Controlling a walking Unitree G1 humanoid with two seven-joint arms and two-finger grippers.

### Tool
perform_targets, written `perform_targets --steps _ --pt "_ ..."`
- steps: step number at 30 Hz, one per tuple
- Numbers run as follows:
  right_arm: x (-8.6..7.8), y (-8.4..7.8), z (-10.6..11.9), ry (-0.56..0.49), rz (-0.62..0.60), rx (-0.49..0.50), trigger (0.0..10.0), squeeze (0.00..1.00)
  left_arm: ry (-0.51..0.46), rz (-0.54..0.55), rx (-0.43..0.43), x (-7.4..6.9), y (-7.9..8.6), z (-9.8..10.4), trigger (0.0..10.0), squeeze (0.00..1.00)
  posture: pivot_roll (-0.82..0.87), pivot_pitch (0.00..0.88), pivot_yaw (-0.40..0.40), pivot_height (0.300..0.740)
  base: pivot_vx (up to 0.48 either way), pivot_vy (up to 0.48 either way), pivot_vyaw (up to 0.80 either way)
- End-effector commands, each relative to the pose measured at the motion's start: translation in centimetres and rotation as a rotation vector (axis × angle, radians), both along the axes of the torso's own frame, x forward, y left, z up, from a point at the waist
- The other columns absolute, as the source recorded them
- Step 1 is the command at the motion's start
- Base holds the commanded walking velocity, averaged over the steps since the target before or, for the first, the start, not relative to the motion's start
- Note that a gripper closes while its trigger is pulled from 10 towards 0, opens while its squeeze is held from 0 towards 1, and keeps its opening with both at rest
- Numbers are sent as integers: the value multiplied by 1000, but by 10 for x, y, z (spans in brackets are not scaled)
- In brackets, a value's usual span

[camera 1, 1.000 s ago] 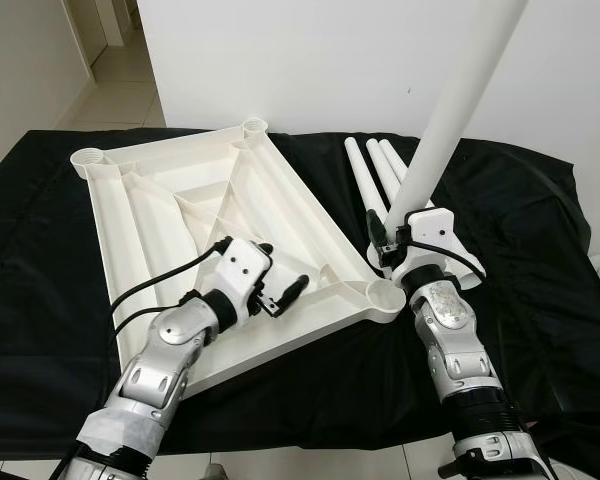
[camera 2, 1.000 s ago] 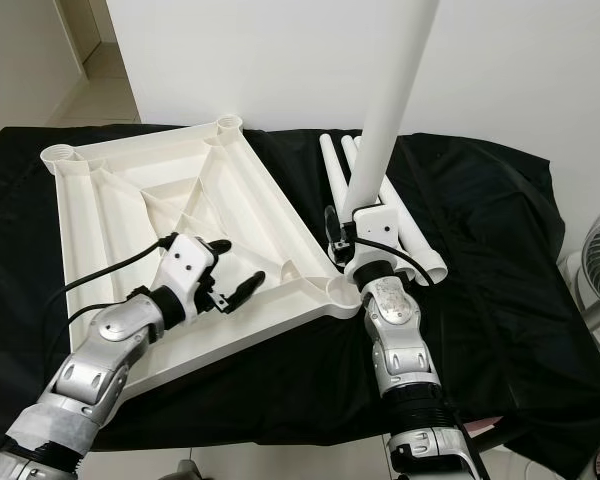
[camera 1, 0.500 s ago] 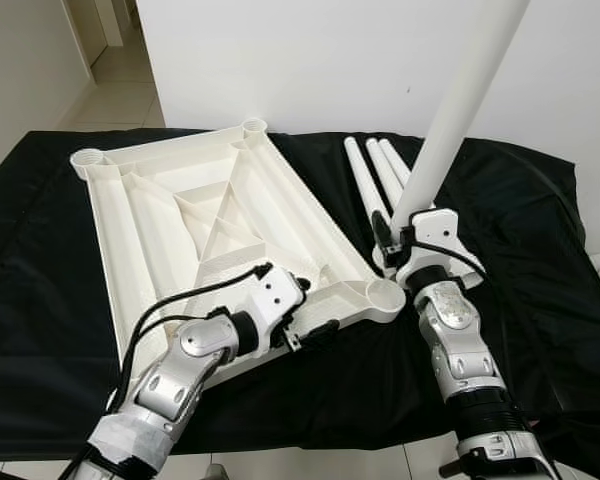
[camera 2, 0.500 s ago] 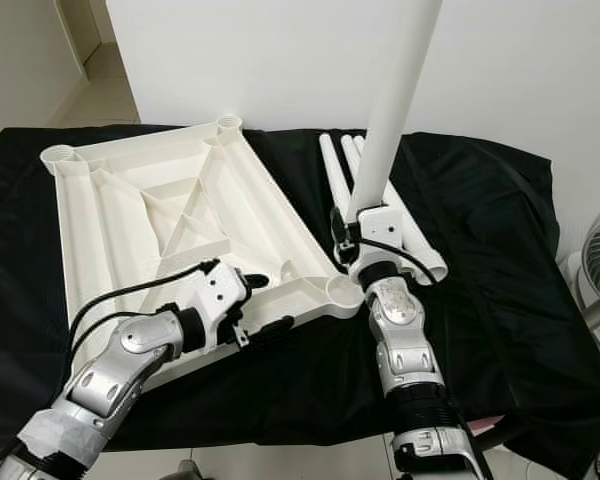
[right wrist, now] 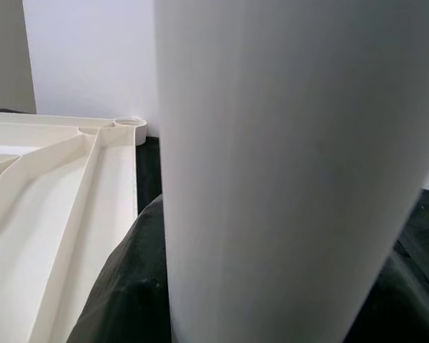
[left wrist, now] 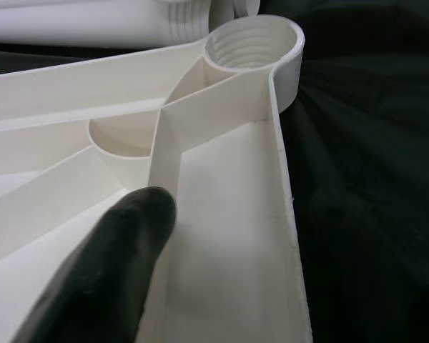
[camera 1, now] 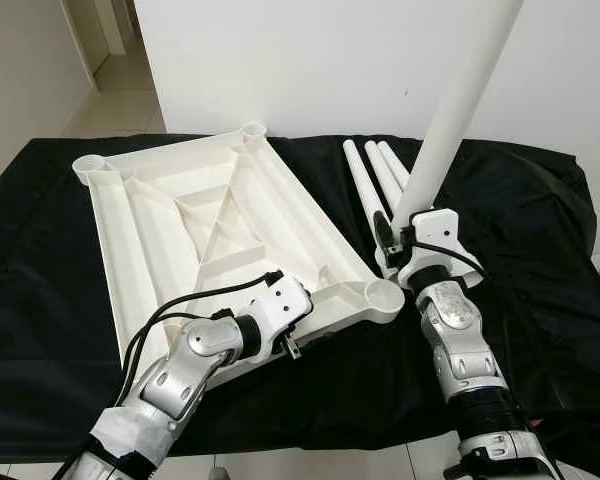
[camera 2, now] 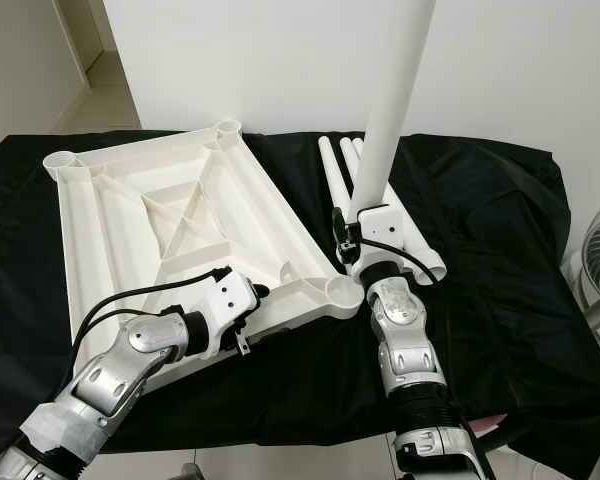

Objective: Building children table

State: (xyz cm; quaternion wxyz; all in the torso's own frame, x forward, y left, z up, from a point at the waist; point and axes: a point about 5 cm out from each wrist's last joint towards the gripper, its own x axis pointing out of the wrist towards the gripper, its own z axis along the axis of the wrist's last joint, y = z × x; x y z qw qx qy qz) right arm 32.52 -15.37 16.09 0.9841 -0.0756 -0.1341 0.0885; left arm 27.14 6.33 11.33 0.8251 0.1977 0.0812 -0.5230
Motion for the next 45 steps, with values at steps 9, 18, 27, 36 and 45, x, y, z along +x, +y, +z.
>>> perform_targets --steps 9,18,27,36,45 --pt "-2 0 -2 -4 -9 -1 10000 0 88 10 151 -3 13 -21 3255 0 24 0 43 740 0 0 0" --pt "-4 -1 -3 -3 -9 -3 10000 0 87 -28 208 -5 14 -21 10000 0 22 0 47 740 0 0 0" --pt "-6 -3 -5 3 -17 -8 10000 0 94 -93 303 -7 27 -18 10000 0 24 11 50 740 0 0 0" --pt "-7 -5 -5 7 -21 -10 10000 0 85 -93 362 -4 54 -9 0 0 25 24 47 740 0 0 0" --pt "-8 -1 -5 14 20 -4 10000 0 75 -132 416 -13 79 -1 2863 0 36 25 35 740 0 0 0"
